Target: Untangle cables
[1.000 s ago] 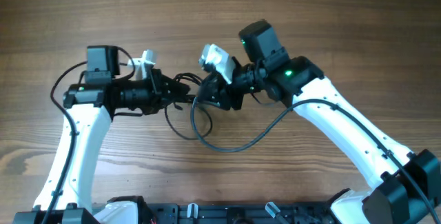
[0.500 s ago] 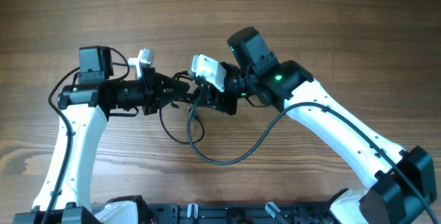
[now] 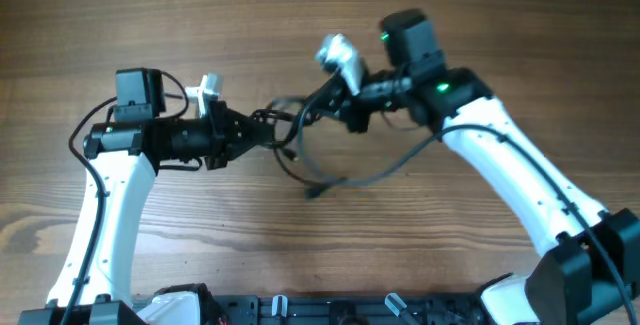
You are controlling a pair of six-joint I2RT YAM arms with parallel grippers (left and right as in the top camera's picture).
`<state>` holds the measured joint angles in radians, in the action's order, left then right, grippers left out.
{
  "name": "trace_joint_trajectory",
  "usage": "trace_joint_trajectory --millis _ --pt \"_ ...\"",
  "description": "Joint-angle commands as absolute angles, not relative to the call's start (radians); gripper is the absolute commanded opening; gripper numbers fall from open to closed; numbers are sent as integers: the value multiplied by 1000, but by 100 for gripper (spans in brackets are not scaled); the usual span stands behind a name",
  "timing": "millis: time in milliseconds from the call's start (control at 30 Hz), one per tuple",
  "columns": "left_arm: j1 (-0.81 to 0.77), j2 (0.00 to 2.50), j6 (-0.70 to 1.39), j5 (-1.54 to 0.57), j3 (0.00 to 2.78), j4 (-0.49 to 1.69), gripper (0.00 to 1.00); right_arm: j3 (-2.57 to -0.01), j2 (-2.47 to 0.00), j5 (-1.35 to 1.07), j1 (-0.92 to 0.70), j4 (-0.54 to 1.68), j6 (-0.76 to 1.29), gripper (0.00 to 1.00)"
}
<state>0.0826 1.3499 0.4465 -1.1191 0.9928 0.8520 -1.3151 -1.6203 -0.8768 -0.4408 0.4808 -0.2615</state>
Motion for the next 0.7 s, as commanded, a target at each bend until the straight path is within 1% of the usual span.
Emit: trace_joint_trajectory --millis 0,100,133,167,200,300,333,367,400,433,500,567,633,667 --pt "81 1343 423 -846 993 907 4 -1327 -1577 -931 -330 420 -10 4" --pt "81 1343 423 -783 993 935 4 -1327 -1576 -945 -251 344 213 4" --pt "81 1343 423 -751 993 948 4 -1327 -1576 -945 -217 312 321 4" --pt "81 1343 422 -737 993 956 4 -1327 -1576 -942 -198 299 362 4" --pt "81 1343 422 -723 993 959 4 -1327 -1576 -929 -182 299 382 4" --pt "81 1343 399 -723 993 954 4 -1327 -1576 -909 -192 346 327 4" --pt "81 1343 396 -722 993 955 4 -1327 -1576 -834 -193 392 338 4" --pt "81 1343 396 -716 993 955 4 -1327 -1576 -633 -186 469 437 4" --pt "81 1343 396 -701 993 959 4 -1327 -1576 -537 -165 482 467 4" --pt "81 1343 396 -674 993 966 4 -1327 -1576 -501 -131 480 516 4" --pt "81 1343 396 -614 993 985 4 -1327 -1576 -502 -56 469 573 4" --pt "81 1343 396 -570 993 1001 4 -1327 -1578 -548 18 472 553 5" --pt "81 1343 396 -570 993 995 4 -1327 -1580 -648 19 498 410 14" --pt "81 1343 397 -570 993 990 4 -1327 -1580 -680 5 520 352 25"
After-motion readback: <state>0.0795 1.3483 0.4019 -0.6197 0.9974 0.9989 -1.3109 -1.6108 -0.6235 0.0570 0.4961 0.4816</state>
